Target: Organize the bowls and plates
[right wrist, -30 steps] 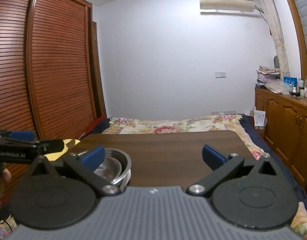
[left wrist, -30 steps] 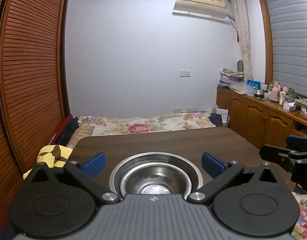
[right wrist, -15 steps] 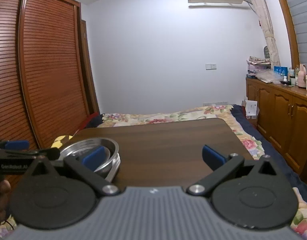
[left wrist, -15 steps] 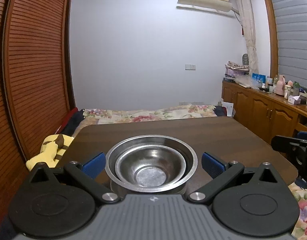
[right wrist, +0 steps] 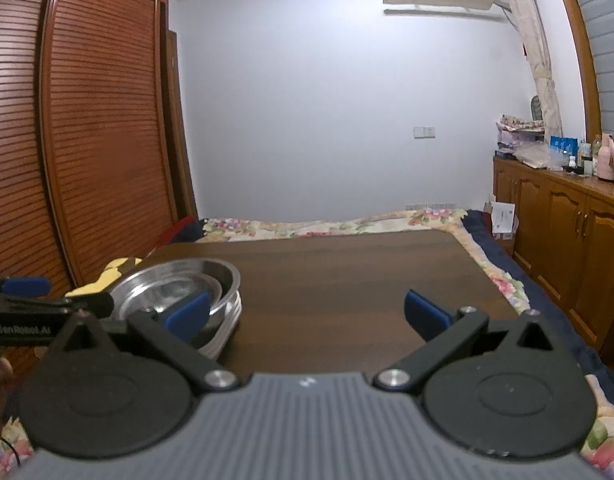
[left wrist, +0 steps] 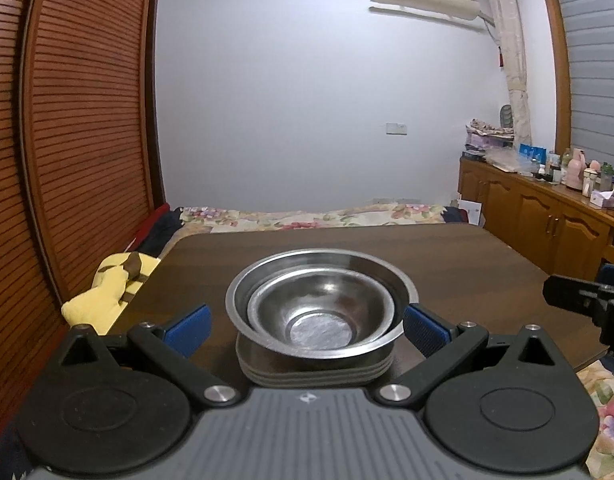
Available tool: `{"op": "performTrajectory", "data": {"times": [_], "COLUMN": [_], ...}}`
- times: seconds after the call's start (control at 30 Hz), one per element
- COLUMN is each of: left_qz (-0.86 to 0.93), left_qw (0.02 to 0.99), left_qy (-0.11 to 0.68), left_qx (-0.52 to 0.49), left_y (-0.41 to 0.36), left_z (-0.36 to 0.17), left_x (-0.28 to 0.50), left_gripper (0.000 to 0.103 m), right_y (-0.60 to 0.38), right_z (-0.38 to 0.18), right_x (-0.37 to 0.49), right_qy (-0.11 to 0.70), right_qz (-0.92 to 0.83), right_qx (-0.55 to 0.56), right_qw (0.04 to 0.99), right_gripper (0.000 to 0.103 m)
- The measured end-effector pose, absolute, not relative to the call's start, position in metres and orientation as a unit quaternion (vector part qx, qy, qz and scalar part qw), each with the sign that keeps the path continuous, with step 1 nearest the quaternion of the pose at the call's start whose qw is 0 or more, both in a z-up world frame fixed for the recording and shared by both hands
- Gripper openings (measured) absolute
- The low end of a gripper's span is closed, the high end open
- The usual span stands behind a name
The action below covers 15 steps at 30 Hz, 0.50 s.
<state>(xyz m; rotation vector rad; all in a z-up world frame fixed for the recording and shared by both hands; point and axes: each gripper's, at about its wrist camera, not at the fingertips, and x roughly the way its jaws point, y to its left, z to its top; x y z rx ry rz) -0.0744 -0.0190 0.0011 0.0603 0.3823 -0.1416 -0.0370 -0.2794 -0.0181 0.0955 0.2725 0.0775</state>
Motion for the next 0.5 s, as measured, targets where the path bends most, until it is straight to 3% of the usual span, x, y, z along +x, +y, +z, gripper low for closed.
{"op": "performTrajectory", "data": {"times": [0.5], "left_qz": [-0.067], "left_qw": [0.974], "left_qy": [0.212], "left_qx": [0.032], "left_y": [-0.017], "left_z": [-0.020], "left_x": [-0.069], "left_gripper": [0.103], "right_y": [-0.279], "right_z": [-0.028], "right_x": [-0.035], "right_qy": [0.151], "right_qz": [0.030], "right_qx": [0.047], "right_qw": [0.987], "right_gripper": [0.103]}}
